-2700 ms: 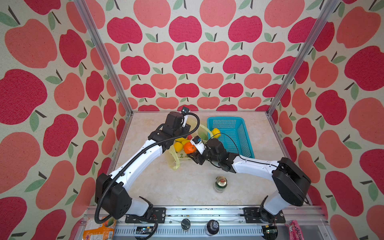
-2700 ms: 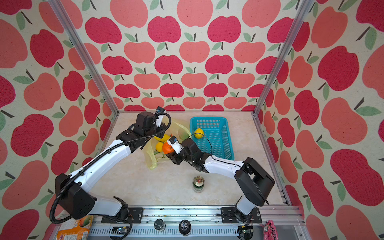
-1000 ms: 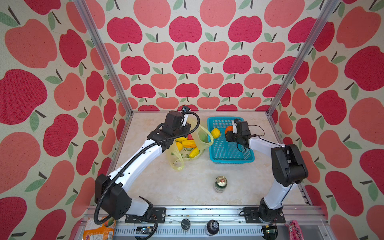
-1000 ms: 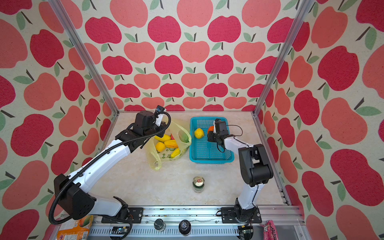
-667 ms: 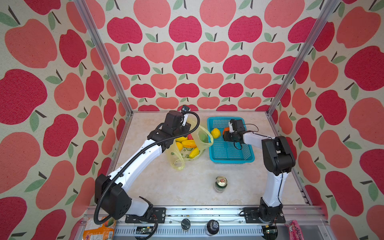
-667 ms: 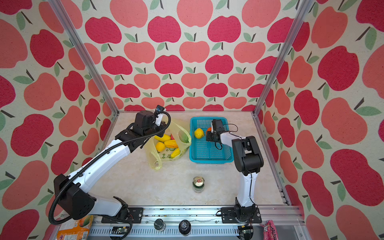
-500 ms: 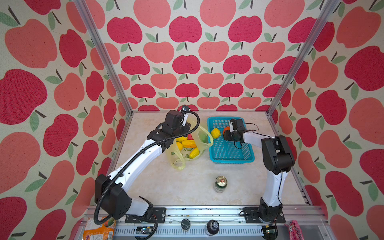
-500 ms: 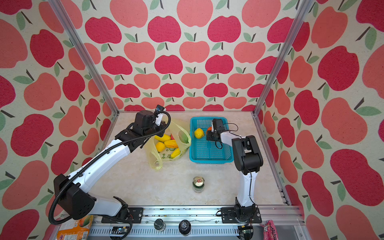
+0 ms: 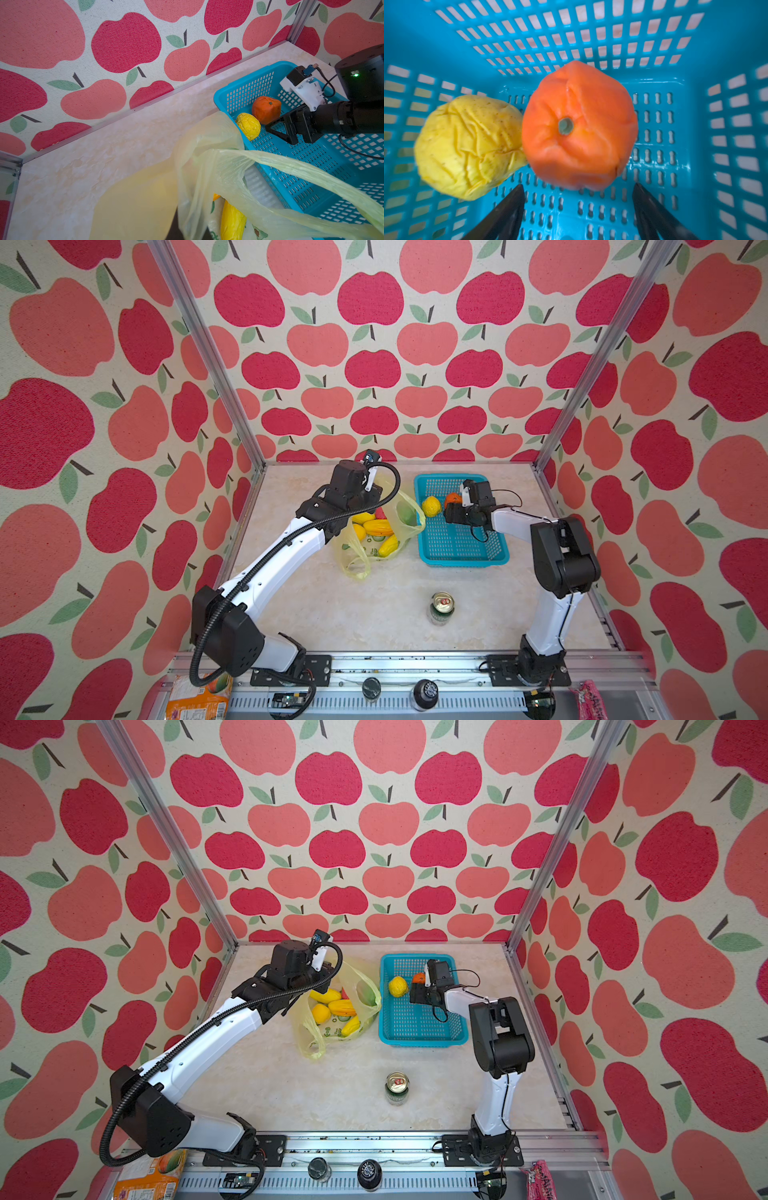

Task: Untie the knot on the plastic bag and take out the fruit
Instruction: 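Lower the persimmon into the basket and open the right gripper, then move the right gripper back into the bag held by the left gripper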

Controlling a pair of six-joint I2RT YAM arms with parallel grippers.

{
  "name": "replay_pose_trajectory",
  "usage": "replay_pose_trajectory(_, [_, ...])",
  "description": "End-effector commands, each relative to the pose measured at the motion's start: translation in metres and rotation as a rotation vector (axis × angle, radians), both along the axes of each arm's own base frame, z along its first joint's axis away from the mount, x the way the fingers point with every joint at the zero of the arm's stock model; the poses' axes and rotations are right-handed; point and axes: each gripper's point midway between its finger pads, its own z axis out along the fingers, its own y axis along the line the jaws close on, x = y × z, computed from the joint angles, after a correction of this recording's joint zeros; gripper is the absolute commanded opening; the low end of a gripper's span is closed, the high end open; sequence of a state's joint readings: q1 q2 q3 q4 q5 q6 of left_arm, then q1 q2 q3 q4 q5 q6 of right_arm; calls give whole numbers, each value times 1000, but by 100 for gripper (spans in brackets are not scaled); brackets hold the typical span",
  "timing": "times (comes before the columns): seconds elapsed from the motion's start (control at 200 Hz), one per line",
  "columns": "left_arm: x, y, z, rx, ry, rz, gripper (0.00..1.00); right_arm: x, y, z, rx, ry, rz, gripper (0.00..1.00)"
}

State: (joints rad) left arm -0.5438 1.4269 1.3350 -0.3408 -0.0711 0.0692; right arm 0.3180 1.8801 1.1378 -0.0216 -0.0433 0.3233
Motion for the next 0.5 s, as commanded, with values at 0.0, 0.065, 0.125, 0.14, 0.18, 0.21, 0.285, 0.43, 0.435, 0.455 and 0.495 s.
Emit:
replay_pose_trajectory(0.0, [3, 1, 10, -3, -14, 12, 0, -1, 2, 47, 41, -145, -7, 86])
replay_pose_trajectory(0.065, [2, -1, 11, -6, -16, 7, 0, -8, -1, 62, 42, -198, -18, 88])
replay_pose_trajectory(0.125, [2, -1, 11, -8, -17, 5, 0, -16, -4, 77, 40, -247, -27, 89])
replay_pose_trajectory(0.14, [2, -1, 12, -9, -17, 3, 0, -18, -5, 80, 39, -258, -30, 89])
replay_pose_trajectory(0.18, [2, -1, 11, -10, -17, 2, 0, -25, -7, 92, 38, -294, -37, 89])
replay_pose_trajectory(0.21, [2, -2, 11, -10, -16, 1, 0, -29, -8, 102, 40, -323, -41, 89])
replay_pose_trajectory(0.285, [2, -2, 9, -8, -12, 1, 0, -43, -7, 128, 50, -404, -39, 89])
replay_pose_trajectory(0.43, [1, -2, 9, -10, -7, 0, 0, -82, 22, 181, 57, -610, 74, 83])
replay_pose_trajectory(0.435, [1, -2, 9, -10, -7, 0, 0, -84, 23, 183, 56, -619, 81, 83])
replay_pose_trajectory(0.455, [0, -3, 9, -11, -6, -2, 0, -91, 29, 191, 48, -656, 101, 82])
replay_pose_trajectory(0.495, [0, -3, 9, -14, -6, -4, 0, -107, 41, 205, 34, -728, 149, 79])
